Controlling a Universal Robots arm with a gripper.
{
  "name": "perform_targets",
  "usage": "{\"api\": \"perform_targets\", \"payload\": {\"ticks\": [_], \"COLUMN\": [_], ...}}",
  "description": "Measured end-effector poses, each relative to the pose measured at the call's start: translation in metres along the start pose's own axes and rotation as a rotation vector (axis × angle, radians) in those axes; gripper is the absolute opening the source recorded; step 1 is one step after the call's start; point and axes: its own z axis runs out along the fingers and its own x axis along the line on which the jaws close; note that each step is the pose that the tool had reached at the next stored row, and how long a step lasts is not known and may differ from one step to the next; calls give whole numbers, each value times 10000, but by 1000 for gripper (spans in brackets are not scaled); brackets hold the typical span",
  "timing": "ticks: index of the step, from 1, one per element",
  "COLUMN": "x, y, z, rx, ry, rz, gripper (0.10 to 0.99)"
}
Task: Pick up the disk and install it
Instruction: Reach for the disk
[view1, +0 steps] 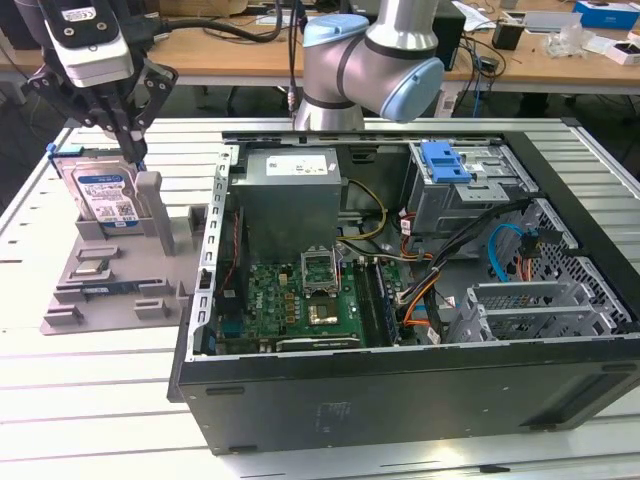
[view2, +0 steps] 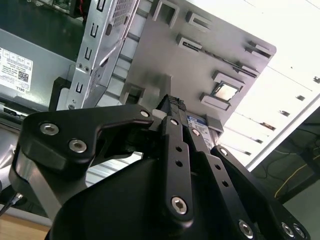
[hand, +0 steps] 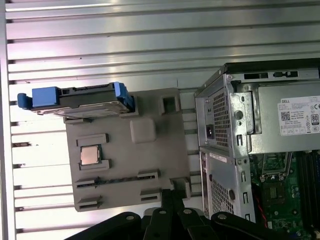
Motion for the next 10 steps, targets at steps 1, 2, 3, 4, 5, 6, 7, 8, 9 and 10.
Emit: {"api": "perform_targets", "payload": {"ticks": [1,2,3,4,5,6,7,8,9,10], "x": [5,11,24,39,46,56,68,80,94,107], "y": [0,-1,-2,-3,-4,-4,-5,-6,-7,-8], "z": [0,-1,-1,-1,-2,-2,-2,-2,-3,-3], "rx": [0,1,1,0,1,0,1,0,1,1], "ry": [0,1,1,0,1,1,1,0,1,1], "rz": [-1,0,-1,0,-1,0,-1,-1,-1,-1], "gripper": [102,102,102,102,102,102,102,102,102,102]}}
